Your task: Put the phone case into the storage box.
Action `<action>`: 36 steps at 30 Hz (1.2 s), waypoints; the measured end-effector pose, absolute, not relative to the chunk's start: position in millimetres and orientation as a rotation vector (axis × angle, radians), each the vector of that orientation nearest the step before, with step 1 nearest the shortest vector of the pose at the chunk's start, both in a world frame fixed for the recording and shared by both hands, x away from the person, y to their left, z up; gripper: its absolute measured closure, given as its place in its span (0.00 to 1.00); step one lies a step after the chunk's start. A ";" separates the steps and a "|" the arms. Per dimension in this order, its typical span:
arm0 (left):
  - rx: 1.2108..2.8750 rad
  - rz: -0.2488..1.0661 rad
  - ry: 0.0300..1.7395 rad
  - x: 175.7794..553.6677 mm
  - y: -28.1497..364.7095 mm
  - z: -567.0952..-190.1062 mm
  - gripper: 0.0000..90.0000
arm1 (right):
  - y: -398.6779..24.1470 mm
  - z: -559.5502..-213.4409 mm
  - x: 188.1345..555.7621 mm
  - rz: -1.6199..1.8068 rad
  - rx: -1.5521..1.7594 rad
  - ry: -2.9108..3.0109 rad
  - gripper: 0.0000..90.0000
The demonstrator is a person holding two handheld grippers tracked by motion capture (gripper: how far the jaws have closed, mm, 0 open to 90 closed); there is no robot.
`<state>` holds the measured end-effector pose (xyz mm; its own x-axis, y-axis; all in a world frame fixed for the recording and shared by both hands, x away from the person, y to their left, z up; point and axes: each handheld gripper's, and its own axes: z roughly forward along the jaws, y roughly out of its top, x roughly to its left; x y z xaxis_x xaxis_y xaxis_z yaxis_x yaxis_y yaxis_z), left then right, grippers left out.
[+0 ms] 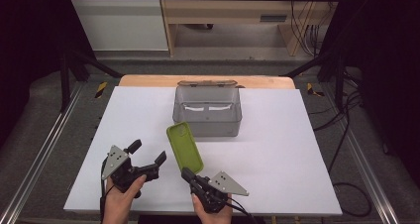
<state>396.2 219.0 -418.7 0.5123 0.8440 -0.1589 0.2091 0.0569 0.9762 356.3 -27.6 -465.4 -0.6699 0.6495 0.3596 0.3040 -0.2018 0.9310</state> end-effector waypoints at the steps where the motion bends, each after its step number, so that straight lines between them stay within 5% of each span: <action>1: 1.468 0.610 0.960 396.2 215.9 -417.8 0.02 | -28.0 -465.6 356.5 1.959 1.123 1.795 0.98; 18: 1.382 0.539 0.987 392.0 198.9 -413.5 0.08 | -25.4 -469.5 356.7 2.019 1.165 1.763 0.98; 36: 1.362 0.369 1.084 387.7 179.6 -423.3 0.54 | -15.4 -469.5 350.4 2.009 1.126 1.765 0.98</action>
<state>387.7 179.6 -423.3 0.5002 0.7657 -0.4044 0.3602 0.2408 0.9013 350.4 -15.4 -469.5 -0.6745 0.6299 0.3852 0.3009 -0.2418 0.9225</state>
